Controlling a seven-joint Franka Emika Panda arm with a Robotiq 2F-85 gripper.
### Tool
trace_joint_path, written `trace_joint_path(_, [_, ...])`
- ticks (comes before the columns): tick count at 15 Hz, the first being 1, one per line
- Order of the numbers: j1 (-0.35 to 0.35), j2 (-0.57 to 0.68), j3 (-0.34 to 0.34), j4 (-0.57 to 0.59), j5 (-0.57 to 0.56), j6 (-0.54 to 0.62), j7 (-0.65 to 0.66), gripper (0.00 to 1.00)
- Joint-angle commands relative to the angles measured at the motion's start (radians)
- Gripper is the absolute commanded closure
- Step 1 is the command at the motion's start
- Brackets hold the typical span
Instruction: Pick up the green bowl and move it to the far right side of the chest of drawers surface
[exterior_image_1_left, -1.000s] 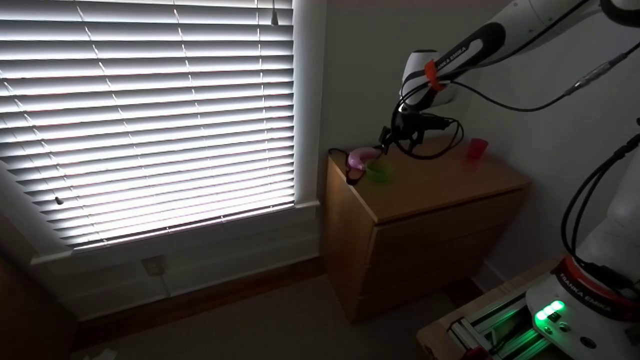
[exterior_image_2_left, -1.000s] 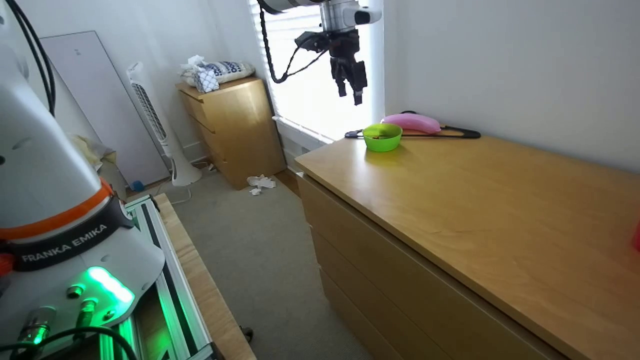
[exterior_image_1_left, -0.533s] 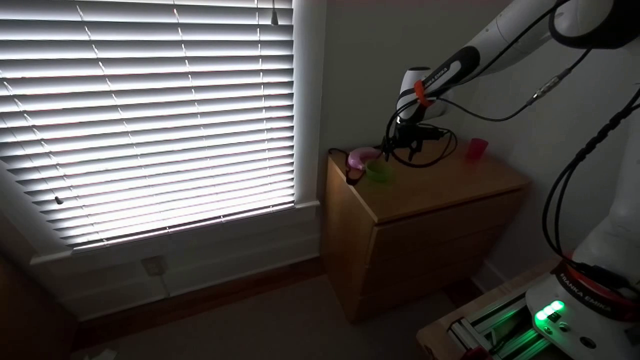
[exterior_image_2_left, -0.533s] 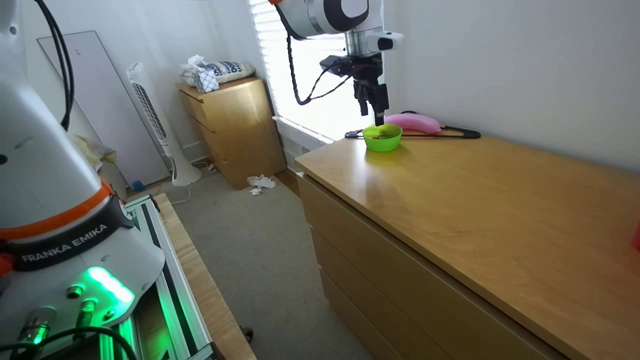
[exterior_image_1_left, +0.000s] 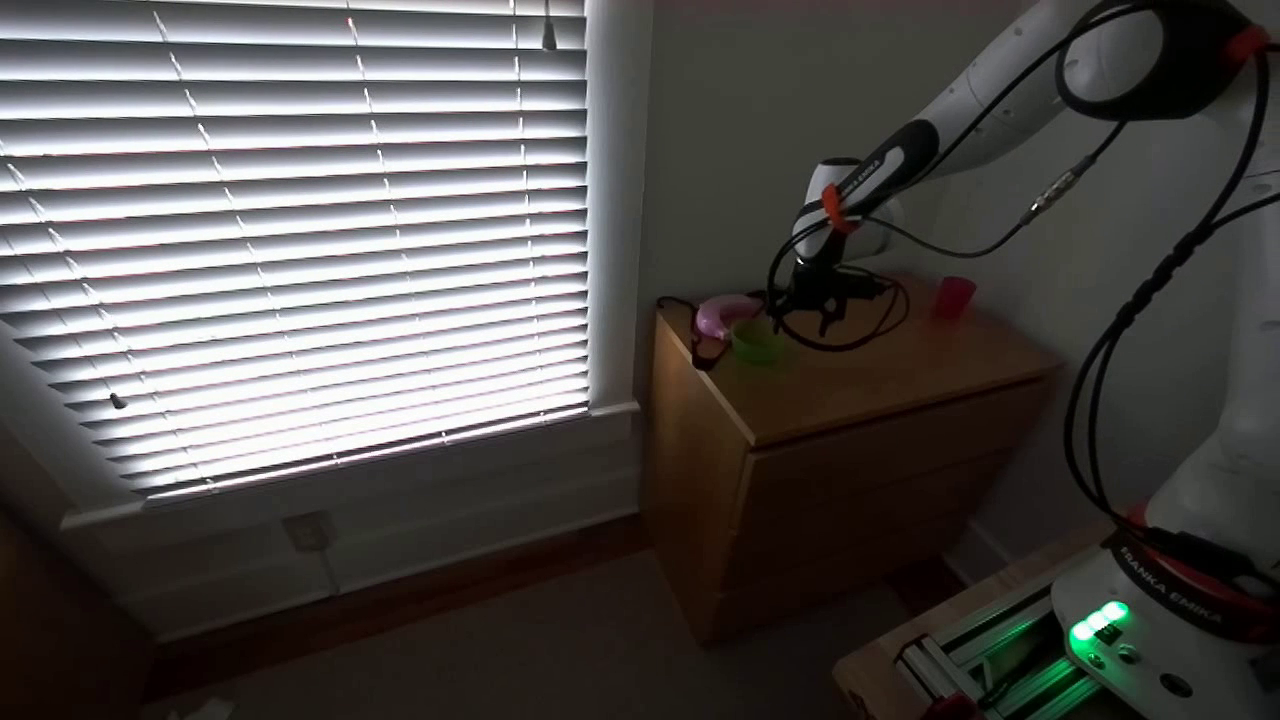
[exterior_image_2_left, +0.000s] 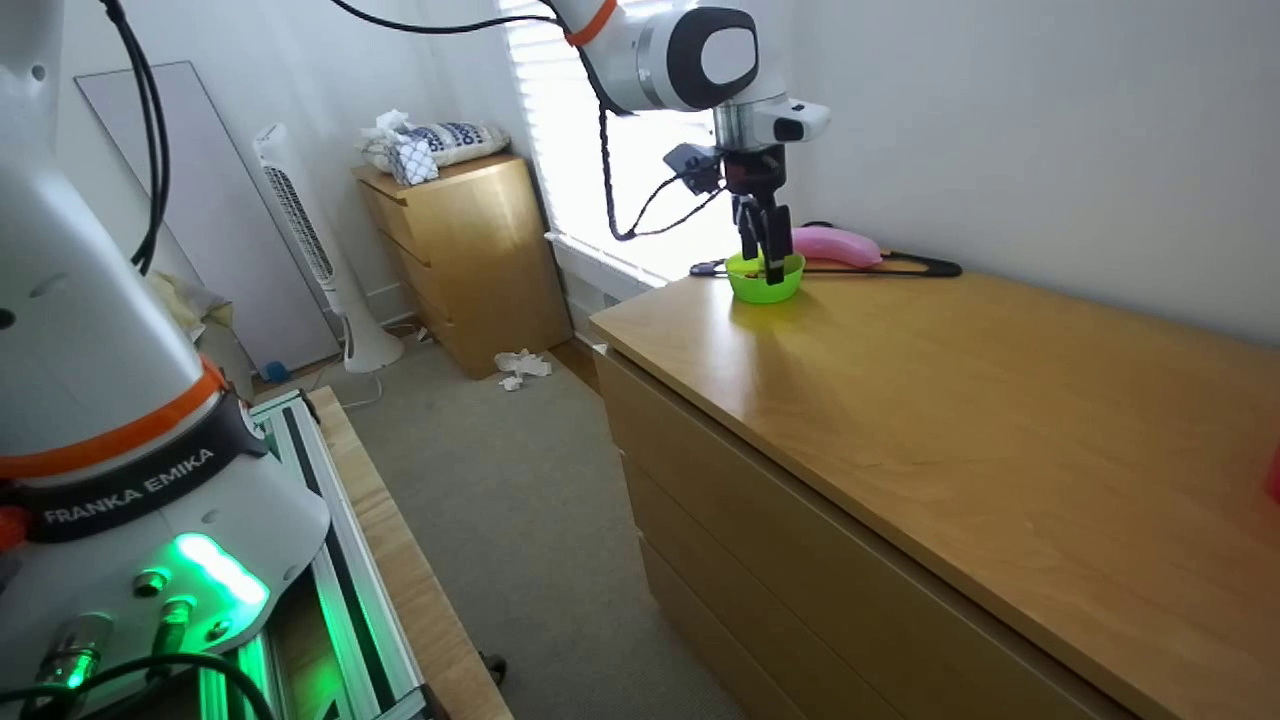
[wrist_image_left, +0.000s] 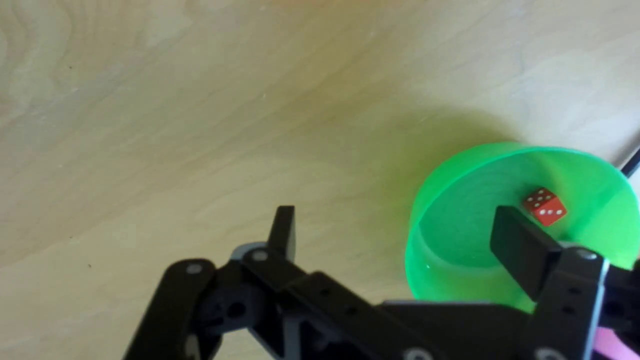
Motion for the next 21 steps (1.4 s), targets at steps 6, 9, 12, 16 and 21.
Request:
trace_joint_path(6, [0.005, 0.078, -0.009, 0.033, 0.162, 0.079, 0.071, 0.12])
trace_joint_path(9, [0.012, 0.092, -0.017, 0.04, 0.18, 0.085, 0.108, 0.36])
trace_joint_path(12, [0.013, 0.089, -0.02, 0.047, 0.185, 0.065, 0.139, 0.62])
trace_joint_path(16, [0.003, 0.047, -0.027, 0.042, 0.181, 0.015, 0.158, 0.92])
trace_joint_path(21, [-0.032, 0.01, -0.047, 0.041, 0.17, -0.072, 0.14, 0.99])
